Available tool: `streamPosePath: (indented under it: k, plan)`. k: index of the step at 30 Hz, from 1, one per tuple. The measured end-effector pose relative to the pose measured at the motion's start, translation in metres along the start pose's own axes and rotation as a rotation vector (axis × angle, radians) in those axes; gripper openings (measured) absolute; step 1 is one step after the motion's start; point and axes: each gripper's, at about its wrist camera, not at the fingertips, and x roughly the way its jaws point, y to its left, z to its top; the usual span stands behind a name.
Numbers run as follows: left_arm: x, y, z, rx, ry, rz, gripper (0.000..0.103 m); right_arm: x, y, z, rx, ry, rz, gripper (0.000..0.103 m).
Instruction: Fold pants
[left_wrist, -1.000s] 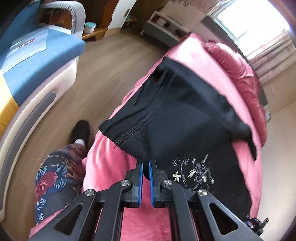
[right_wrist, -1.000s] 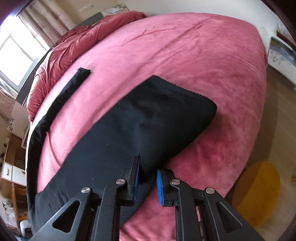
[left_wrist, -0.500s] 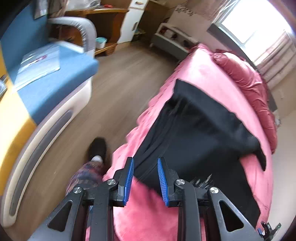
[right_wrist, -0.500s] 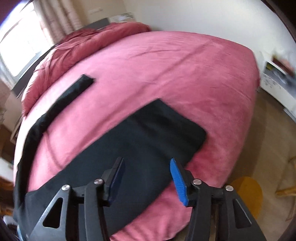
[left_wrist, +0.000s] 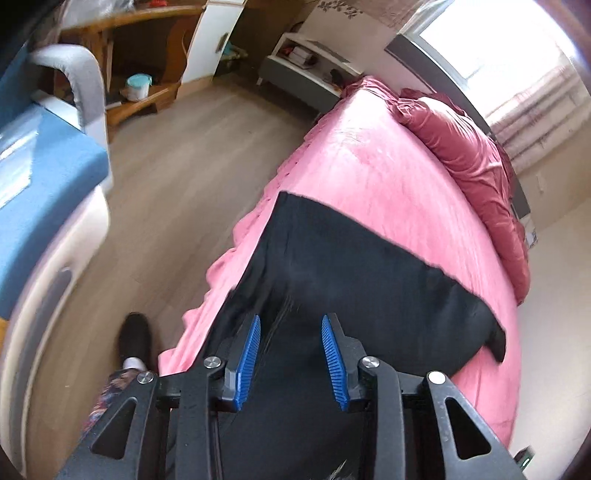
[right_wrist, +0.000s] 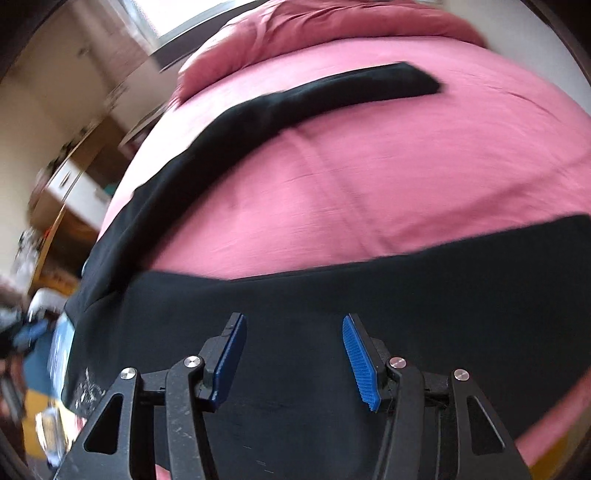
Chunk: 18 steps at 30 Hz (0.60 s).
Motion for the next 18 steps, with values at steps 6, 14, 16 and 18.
streamPosePath:
  k: [6,14,16,18]
  plan:
    - [0.05,-0.001,0.05,-0.073,0.052,0.002,0.037,0.026,0.047,0.003,-0.123,0.04,0.057,0.055]
    - [0.11,0.012,0.096,-0.239,0.084,-0.024,0.044,0.054,0.101,0.006,-0.258,0.062,0.048,0.055]
    - [0.124,0.011,0.106,-0.246,0.103,-0.026,0.044,0.059,0.109,0.008,-0.264,0.063,0.05,0.056]
    - [0.138,0.008,0.111,-0.236,0.126,-0.009,0.044,0.063,0.114,0.011,-0.261,0.062,0.056,0.058]
